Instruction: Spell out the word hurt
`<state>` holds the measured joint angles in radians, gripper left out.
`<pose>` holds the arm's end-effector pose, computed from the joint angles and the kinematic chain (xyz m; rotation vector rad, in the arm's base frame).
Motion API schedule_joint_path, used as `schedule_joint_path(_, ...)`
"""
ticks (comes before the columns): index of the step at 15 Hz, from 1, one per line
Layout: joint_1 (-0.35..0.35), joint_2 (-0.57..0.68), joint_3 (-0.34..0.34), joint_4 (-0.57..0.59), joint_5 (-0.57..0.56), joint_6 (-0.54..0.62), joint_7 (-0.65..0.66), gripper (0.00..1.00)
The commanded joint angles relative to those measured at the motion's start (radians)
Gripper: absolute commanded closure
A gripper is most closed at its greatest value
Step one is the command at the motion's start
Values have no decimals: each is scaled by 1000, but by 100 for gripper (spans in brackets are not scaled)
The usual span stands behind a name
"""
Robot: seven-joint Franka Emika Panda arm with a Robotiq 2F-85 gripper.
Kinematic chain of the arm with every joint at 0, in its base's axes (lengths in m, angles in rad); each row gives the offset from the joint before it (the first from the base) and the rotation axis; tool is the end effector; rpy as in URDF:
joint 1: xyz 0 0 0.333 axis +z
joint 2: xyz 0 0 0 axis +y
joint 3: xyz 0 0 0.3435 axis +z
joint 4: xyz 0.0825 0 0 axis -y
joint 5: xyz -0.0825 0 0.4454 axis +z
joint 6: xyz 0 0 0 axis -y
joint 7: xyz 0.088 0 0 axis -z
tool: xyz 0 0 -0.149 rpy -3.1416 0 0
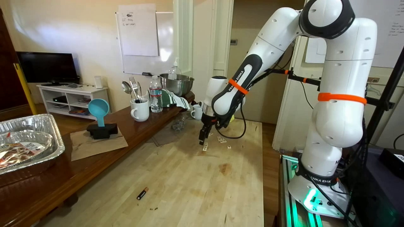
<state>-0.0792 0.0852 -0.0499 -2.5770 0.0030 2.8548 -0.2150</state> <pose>0.5007 -0.0657 0.1817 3.0890 0.1293 0.2936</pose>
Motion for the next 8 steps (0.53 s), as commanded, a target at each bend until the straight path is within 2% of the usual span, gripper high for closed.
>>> schedule_joint_path(1,-12,-43,1,-16,-6,-68,-78,0)
schedule_joint_path(8,-9,-81,-11,-23,-25,-117,-128,0)
